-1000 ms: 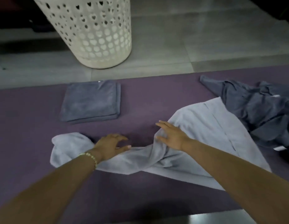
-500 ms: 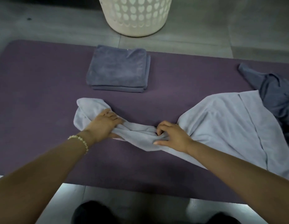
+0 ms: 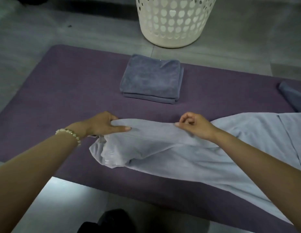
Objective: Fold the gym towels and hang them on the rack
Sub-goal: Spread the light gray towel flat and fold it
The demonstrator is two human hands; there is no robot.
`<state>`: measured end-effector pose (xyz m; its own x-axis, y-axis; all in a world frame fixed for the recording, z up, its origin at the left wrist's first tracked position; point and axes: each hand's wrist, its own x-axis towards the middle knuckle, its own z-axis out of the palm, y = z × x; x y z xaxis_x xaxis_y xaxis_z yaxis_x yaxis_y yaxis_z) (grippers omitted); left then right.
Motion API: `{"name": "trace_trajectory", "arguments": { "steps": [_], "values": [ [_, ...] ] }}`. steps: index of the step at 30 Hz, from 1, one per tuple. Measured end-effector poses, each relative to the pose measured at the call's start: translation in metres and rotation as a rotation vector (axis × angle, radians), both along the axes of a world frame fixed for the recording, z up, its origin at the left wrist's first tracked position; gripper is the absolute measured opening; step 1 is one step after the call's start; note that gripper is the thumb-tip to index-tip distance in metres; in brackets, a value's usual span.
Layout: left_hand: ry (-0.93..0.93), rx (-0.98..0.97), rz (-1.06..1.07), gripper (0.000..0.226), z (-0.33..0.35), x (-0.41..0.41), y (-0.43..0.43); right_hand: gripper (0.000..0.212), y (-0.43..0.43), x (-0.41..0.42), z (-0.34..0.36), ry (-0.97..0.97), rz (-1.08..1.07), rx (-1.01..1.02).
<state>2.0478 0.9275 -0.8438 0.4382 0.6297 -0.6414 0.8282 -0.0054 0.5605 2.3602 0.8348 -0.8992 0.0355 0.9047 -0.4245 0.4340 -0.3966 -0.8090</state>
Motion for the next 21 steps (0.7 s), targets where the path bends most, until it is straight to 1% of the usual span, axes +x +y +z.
{"name": "trace_trajectory", "arguments": {
  "steps": [1,3,5,7,10,12,14,15,16,17,18,19,20,21],
  "values": [
    [-0.028,-0.021,0.015,0.036,0.001,-0.001,-0.001,0.026,0.005,-0.012,0.003,-0.018,0.037,-0.049],
    [-0.079,-0.017,0.028,0.042,0.001,0.002,0.000,0.043,0.016,-0.038,0.007,-0.029,0.106,-0.121],
    [-0.117,0.024,0.049,0.048,0.001,0.005,0.004,0.054,0.029,-0.064,0.012,0.024,0.178,-0.175],
    [-0.132,0.065,0.057,0.052,0.001,0.002,0.012,0.055,0.041,-0.089,0.019,0.101,0.250,-0.213],
    [-0.137,0.122,0.097,0.054,0.001,-0.009,0.018,0.047,0.055,-0.114,0.026,0.160,0.315,-0.201],
    [-0.112,0.106,0.140,0.051,-0.001,-0.018,0.021,0.041,0.065,-0.119,0.029,0.205,0.262,-0.126],
    [-0.037,0.051,0.138,0.051,-0.003,-0.030,0.027,0.050,0.075,-0.115,0.034,0.230,0.164,-0.041],
    [0.004,0.016,0.137,0.052,-0.003,-0.037,0.030,0.055,0.080,-0.110,0.037,0.239,0.120,-0.023],
    [0.032,-0.022,0.149,0.052,-0.002,-0.043,0.032,0.056,0.086,-0.105,0.039,0.247,0.086,-0.020],
    [0.042,-0.051,0.170,0.051,-0.003,-0.051,0.035,0.049,0.092,-0.100,0.043,0.248,0.062,-0.025],
    [0.024,-0.068,0.203,0.050,-0.003,-0.057,0.037,0.035,0.099,-0.094,0.044,0.229,0.042,-0.032],
    [-0.038,-0.078,0.270,0.051,-0.005,-0.061,0.041,0.026,0.105,-0.090,0.047,0.208,0.026,-0.033],
    [-0.149,-0.094,0.389,0.053,-0.005,-0.063,0.045,0.027,0.112,-0.086,0.047,0.177,0.013,-0.022],
    [-0.297,-0.120,0.536,0.052,-0.004,-0.061,0.051,0.029,0.120,-0.084,0.048,0.165,-0.009,-0.010]
  ]
}}
